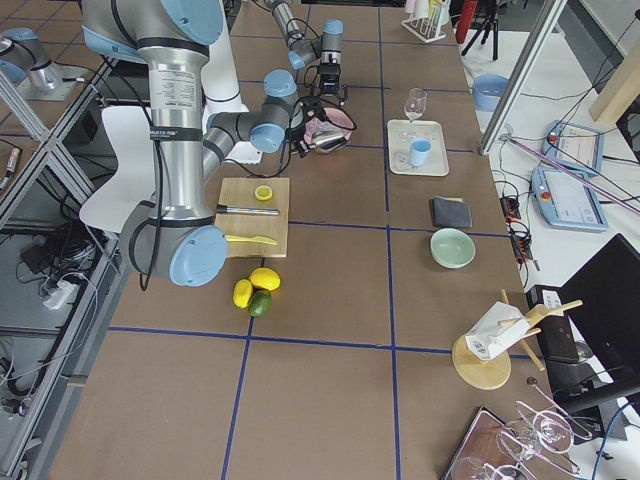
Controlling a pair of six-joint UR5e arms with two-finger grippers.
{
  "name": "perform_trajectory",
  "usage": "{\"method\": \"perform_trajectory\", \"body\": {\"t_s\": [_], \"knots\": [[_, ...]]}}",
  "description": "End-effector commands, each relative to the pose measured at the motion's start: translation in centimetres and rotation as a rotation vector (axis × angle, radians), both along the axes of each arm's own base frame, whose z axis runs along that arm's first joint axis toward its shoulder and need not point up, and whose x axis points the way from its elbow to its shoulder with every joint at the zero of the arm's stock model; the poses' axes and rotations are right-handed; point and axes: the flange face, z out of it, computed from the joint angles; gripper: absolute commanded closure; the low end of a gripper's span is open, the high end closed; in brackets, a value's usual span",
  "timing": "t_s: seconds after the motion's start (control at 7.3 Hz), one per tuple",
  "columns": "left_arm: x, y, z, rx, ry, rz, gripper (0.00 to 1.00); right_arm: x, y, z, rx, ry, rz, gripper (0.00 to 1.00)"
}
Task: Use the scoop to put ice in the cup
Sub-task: 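Lift the scoop and carry it over the pink bowl with the right gripper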
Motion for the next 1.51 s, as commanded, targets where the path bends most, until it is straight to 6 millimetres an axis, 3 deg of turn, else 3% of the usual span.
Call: {"method": "perform_trajectory", "body": {"t_s": [0.0, 0.27, 0.41, 0.55, 0.69, 0.82, 0.96, 1.37], "knots": [[0.0, 0.0, 0.0, -0.001, 0.001, -0.001, 0.00, -1.7, -1.2, -5.7, 0.075, 0.098, -0.087, 1.00], [-0.1, -0.1, 0.0, -0.001, 0.001, -0.001, 0.00, -2.4, -2.0, -10.9, 0.226, 0.219, -0.244, 1.00], [-0.1, -0.1, 0.1, -0.003, -0.002, -0.001, 0.00, -2.3, -2.1, -11.5, 0.215, 0.272, -0.257, 1.00], [0.1, 0.0, 0.3, -0.004, -0.005, 0.000, 0.00, -2.7, -2.1, -10.4, 0.229, 0.325, -0.297, 1.00], [0.0, -0.1, 0.4, -0.005, -0.006, -0.001, 0.00, -2.5, -2.6, -10.6, 0.295, 0.427, -0.369, 1.00], [0.1, 0.1, 0.3, -0.004, -0.005, 0.002, 0.00, -3.0, -2.9, -12.4, 0.308, 0.477, -0.435, 1.00], [0.2, 0.1, 0.3, -0.005, -0.006, 0.002, 0.00, -5.0, -3.9, -13.6, 0.283, 0.536, -0.477, 1.00], [0.2, 0.1, 0.3, -0.005, -0.005, -0.001, 0.00, -6.0, -4.4, -15.1, 0.259, 0.620, -0.563, 1.00]]}}
